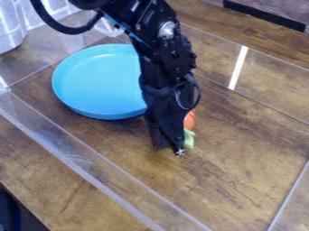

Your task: Put the carrot in the blue tray

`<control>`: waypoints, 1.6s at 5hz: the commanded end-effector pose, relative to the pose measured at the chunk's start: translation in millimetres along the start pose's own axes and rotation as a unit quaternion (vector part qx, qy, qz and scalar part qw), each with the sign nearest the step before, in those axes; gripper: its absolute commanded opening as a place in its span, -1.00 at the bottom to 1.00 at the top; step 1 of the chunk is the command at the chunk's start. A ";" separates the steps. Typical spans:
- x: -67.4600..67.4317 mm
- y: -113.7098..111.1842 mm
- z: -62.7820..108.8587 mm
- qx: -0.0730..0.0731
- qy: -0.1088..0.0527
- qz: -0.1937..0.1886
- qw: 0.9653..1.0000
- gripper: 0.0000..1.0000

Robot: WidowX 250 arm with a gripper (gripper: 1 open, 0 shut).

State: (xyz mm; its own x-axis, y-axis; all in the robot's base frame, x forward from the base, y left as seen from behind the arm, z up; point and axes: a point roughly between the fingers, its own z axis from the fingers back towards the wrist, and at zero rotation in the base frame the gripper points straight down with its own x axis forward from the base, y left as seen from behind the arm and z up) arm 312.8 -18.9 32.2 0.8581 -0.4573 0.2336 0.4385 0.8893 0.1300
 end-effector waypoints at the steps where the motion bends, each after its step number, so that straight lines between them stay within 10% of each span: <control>1: 20.5 3.3 26.4 0.013 -0.042 -0.003 0.999 -1.00; 3: 22.0 3.8 41.8 0.016 -0.041 -0.010 0.999 -1.00; 6: 26.9 37.4 119.2 0.072 -0.031 -0.004 0.997 -1.00; 8: -16.3 74.1 124.2 0.093 -0.022 0.028 0.995 -1.00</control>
State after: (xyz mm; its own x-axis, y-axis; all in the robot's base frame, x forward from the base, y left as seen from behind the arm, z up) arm 296.9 55.6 140.3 0.8855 -0.4010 0.2347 0.3372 0.9021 0.2692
